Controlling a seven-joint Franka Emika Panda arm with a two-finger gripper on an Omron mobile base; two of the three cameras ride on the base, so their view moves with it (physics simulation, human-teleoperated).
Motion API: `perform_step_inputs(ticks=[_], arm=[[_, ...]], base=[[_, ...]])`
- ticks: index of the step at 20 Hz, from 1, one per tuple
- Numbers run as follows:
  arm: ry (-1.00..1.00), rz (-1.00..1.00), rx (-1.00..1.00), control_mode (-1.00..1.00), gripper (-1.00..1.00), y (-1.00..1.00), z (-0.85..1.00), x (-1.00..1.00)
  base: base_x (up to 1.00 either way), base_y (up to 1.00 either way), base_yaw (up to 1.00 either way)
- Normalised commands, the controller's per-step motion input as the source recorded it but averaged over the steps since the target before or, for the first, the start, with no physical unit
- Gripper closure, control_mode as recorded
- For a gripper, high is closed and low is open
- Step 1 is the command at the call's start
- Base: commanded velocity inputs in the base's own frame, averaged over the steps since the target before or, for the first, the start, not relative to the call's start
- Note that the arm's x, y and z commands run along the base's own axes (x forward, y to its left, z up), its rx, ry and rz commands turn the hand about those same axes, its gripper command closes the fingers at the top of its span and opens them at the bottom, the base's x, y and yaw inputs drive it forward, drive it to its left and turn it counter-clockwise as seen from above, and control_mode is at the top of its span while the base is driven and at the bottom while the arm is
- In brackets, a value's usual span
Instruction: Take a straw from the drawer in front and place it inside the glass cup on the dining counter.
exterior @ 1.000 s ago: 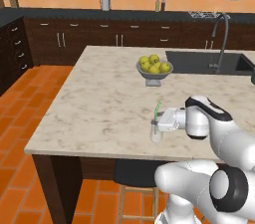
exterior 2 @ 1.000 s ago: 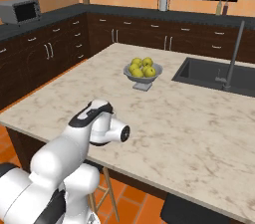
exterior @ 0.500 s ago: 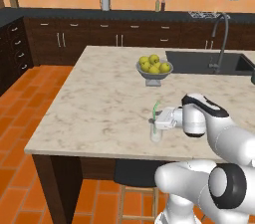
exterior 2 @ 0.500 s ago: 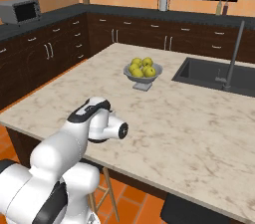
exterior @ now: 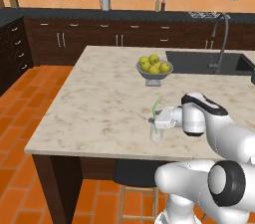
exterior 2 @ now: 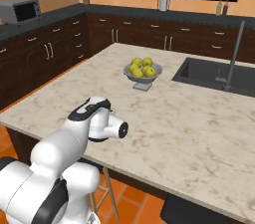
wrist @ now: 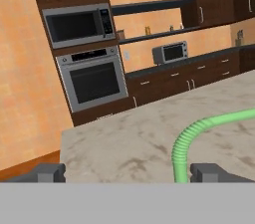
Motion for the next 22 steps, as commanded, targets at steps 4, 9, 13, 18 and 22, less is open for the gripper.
perform_step_inputs(ticks=[4,9,13,18,22], arm=[[0.0,0.0,0.0,-1.0,-1.0,-0.02,0.12,0.0],[0.0,0.0,-0.01,-1.0,-1.0,-0.01,0.06,0.0],[0.03,-0.03,-0.08,-1.0,-1.0,0.0,0.03,0.0],[0.02,-0.06,-0.11,-1.0,-1.0,-0.04,0.07,0.0],[0.08,-0.06,-0.13,-1.0,-1.0,0.0,0.1,-0.03]], base=[[0.0,0.0,0.0],[0.0,0.0,0.0],[0.0,0.0,0.0],[0.0,0.0,0.0],[0.0,0.0,0.0]])
